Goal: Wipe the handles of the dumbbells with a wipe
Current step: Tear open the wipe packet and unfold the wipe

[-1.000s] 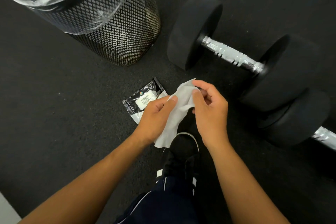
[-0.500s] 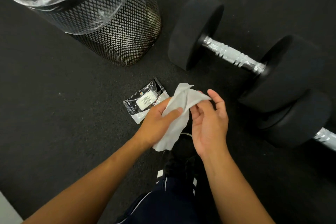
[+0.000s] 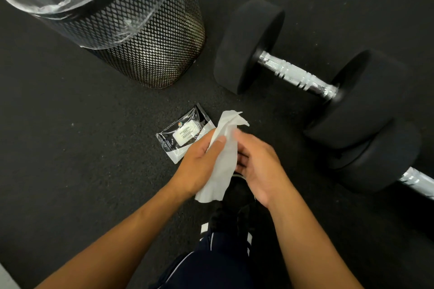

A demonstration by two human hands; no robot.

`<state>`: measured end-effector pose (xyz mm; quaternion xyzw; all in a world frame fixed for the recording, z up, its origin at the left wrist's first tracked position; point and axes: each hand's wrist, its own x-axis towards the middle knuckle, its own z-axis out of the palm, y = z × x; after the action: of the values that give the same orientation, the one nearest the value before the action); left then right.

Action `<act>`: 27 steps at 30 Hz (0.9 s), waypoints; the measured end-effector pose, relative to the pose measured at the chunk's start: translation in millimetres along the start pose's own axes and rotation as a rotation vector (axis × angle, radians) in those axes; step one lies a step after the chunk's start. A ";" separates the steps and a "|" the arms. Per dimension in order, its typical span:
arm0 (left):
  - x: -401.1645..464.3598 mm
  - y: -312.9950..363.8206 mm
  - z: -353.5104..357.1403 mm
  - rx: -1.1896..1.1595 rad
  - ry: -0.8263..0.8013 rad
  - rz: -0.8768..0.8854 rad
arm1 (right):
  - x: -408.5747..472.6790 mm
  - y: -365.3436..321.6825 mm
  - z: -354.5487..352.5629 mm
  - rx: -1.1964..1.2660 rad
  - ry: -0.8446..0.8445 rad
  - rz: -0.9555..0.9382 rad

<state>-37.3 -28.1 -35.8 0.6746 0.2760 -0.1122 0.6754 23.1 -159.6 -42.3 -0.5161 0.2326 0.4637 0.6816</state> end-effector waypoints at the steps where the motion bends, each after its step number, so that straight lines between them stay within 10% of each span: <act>1: 0.9 -0.4 -0.2 0.003 0.001 0.001 | -1.3 1.6 0.2 -0.013 -0.024 -0.016; 11: 2.5 2.7 1.2 -0.183 0.015 -0.086 | 5.6 -2.1 6.8 0.061 0.220 -0.215; 18: 8.6 9.5 -0.1 -0.309 0.083 -0.095 | -2.6 -4.3 -6.7 0.107 -0.163 -0.120; 27: 8.1 13.2 -12.1 -0.207 -0.043 -0.008 | -1.8 -3.2 -14.5 0.227 -0.134 -0.106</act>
<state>-26.4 -13.6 -28.1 0.5975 0.2744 -0.1003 0.7468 27.4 -173.8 -44.6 -0.4152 0.2099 0.4311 0.7731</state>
